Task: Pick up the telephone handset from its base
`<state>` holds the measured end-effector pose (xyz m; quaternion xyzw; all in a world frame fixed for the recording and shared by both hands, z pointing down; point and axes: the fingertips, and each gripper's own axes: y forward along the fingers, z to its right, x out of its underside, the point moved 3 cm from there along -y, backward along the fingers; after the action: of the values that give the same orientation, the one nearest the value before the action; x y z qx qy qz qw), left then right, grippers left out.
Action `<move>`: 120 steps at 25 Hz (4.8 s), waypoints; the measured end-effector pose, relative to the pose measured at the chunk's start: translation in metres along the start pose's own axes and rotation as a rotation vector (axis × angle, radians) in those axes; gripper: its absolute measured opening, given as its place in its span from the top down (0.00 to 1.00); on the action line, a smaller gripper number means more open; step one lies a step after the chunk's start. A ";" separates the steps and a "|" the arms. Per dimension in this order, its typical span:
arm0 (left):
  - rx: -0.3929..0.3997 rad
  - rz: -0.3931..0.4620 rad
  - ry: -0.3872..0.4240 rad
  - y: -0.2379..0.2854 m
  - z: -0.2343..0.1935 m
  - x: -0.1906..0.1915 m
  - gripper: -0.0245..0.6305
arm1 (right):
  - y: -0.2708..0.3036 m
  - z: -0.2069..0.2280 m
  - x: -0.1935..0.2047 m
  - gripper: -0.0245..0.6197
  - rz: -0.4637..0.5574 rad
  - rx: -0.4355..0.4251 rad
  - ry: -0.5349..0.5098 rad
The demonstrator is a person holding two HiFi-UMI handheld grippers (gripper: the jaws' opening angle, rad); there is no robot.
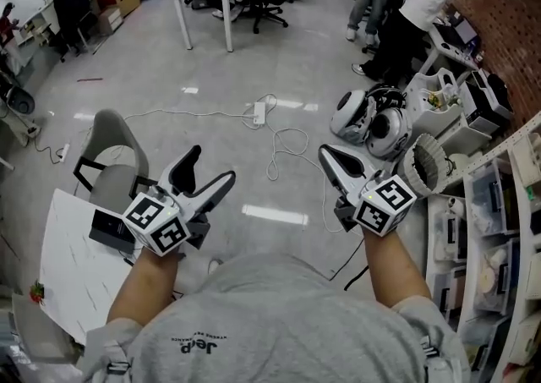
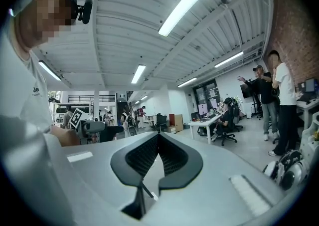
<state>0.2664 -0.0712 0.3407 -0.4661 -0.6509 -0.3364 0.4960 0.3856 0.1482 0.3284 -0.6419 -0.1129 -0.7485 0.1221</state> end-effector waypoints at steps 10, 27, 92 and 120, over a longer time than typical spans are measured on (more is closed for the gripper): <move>-0.145 0.047 -0.019 -0.047 -0.061 -0.005 0.26 | 0.089 -0.018 -0.005 0.95 -0.036 -0.144 -0.012; -0.804 0.158 -0.174 -0.326 -0.147 0.073 0.26 | 0.313 -0.214 0.073 0.95 -0.171 -0.660 -0.073; -0.485 0.098 -0.423 -0.288 -0.224 0.051 0.75 | 0.323 -0.201 0.103 0.95 -0.206 -0.474 -0.018; 0.269 -0.108 -0.089 0.077 -0.042 -0.067 0.75 | 0.031 0.031 -0.065 0.95 0.098 0.167 -0.083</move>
<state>0.3574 -0.1015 0.2866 -0.3739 -0.7355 -0.2514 0.5060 0.4341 0.1311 0.2695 -0.6646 -0.1484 -0.7024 0.2069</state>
